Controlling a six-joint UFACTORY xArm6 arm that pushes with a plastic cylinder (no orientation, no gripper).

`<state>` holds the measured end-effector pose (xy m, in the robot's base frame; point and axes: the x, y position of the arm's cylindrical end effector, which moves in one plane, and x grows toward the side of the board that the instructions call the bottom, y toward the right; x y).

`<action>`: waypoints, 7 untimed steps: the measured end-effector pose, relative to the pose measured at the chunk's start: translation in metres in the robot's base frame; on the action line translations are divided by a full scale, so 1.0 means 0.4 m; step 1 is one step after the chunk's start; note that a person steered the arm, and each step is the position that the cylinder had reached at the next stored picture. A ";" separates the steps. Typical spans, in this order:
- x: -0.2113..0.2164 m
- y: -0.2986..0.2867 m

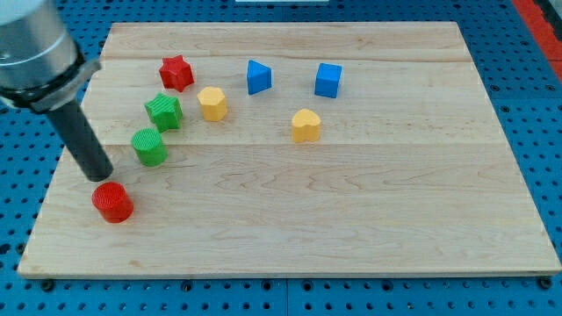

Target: Move the green circle to the center right

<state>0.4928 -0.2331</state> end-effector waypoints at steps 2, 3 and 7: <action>-0.053 0.184; -0.119 0.333; -0.195 0.157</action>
<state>0.4150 -0.1703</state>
